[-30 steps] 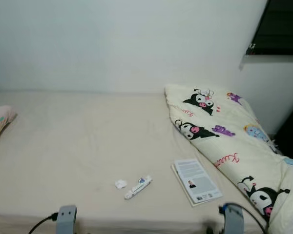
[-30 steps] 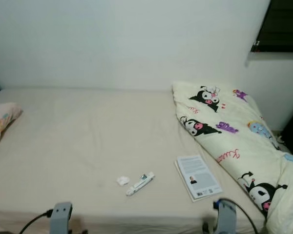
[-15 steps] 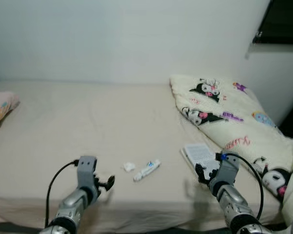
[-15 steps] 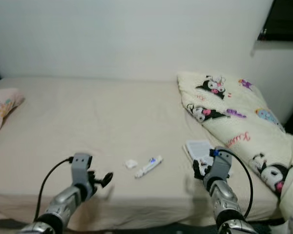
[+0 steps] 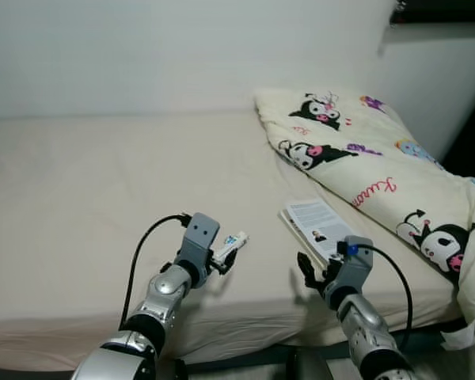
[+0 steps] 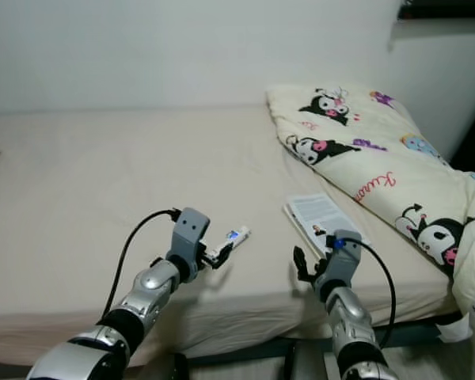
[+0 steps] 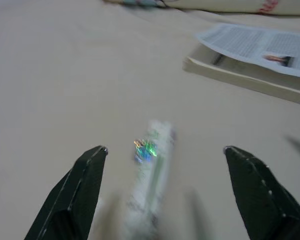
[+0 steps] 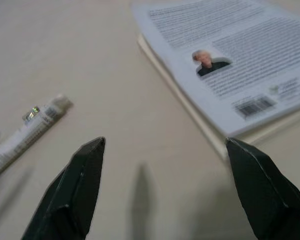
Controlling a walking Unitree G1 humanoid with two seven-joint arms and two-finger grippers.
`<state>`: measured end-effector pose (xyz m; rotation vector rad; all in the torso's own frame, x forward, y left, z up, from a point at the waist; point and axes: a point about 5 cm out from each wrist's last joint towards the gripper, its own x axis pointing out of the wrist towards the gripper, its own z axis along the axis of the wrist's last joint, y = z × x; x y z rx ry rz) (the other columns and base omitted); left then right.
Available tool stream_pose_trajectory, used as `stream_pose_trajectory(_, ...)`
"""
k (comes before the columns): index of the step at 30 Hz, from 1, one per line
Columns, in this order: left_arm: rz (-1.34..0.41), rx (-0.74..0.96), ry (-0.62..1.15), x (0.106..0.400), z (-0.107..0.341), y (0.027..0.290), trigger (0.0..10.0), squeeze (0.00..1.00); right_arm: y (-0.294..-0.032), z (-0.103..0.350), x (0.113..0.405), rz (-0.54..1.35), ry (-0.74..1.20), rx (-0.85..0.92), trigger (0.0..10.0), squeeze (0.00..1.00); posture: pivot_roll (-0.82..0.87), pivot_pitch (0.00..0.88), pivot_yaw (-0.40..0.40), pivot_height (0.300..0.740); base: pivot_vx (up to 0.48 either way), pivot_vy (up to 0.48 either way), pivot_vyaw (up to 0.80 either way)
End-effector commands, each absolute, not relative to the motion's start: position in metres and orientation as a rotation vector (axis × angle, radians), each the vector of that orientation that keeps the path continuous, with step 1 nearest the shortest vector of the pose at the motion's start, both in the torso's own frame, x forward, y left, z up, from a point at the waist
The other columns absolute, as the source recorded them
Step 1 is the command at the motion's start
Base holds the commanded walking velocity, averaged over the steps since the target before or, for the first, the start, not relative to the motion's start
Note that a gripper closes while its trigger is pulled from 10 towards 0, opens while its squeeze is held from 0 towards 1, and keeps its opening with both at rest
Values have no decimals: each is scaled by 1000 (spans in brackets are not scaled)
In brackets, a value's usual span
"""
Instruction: Clean up the room
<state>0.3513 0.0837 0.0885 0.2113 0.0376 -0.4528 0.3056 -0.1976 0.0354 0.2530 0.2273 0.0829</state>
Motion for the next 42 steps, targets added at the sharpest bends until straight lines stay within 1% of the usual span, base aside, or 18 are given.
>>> stream_pose_trajectory(1,-428,255,41,354,90,87,10000,0,-188,34,304,116,229,268,10000,0,-72,127,26,550,0,0,0)
stream_pose_trajectory(4,-345,325,51,367,103,95,10000,0,-175,38,296,159,199,275,10000,0,-91,170,33,535,0,0,0)
stream_pose_trajectory(7,-313,340,61,370,106,99,10000,0,-173,40,294,168,188,278,10000,0,-101,192,36,530,0,0,0)
stream_pose_trajectory(11,-169,401,109,380,113,128,10000,0,-169,49,284,188,155,287,10000,0,-117,232,41,510,0,0,0)
stream_pose_trajectory(17,-76,453,240,374,97,164,10000,0,-171,58,280,186,131,295,10000,0,-119,259,36,510,0,0,0)
stream_pose_trajectory(19,-76,453,240,374,97,164,10000,0,-171,58,280,186,131,295,10000,0,-119,259,36,510,0,0,0)
stream_pose_trajectory(20,-61,450,267,371,91,170,10000,0,-171,60,280,184,129,295,10000,0,-120,261,35,510,0,0,0)
stream_pose_trajectory(21,-61,433,300,367,84,174,8980,0,-173,65,281,176,121,292,10000,0,-124,267,31,510,0,0,0)
stream_pose_trajectory(22,-66,427,325,363,77,176,2510,0,-175,70,282,165,114,287,10000,0,-128,270,28,510,0,0,0)
stream_pose_trajectory(24,-71,423,339,360,73,177,2510,0,-177,74,282,158,109,283,10000,0,-129,271,28,510,0,0,0)
stream_pose_trajectory(25,-75,423,349,358,69,177,0,0,-180,79,284,149,99,282,10000,0,-133,271,25,510,0,0,0)
stream_pose_trajectory(34,-53,402,350,353,63,179,0,0,-181,115,313,182,20,297,10000,0,-110,282,8,510,0,0,0)
stream_pose_trajectory(35,-34,381,330,353,66,184,0,0,-178,124,327,198,-1,347,10000,0,-81,290,1,510,0,0,0)
stream_pose_trajectory(37,-24,370,319,353,67,187,0,0,-177,129,333,205,-11,376,10000,0,-81,290,1,510,0,0,0)
stream_pose_trajectory(38,18,330,273,355,75,198,0,0,-173,135,347,222,-24,501,10000,0,-15,308,-9,510,0,0,0)
stream_pose_trajectory(39,18,330,273,355,75,198,0,0,-173,135,347,222,-24,501,10000,0,-15,308,-9,510,0,0,0)
stream_pose_trajectory(41,75,314,193,359,90,214,0,0,-164,138,360,260,-19,657,10000,0,43,322,-18,510,0,0,0)
stream_pose_trajectory(42,75,314,193,359,90,214,0,0,-164,138,360,260,-19,657,10000,0,43,322,-18,510,0,0,0)
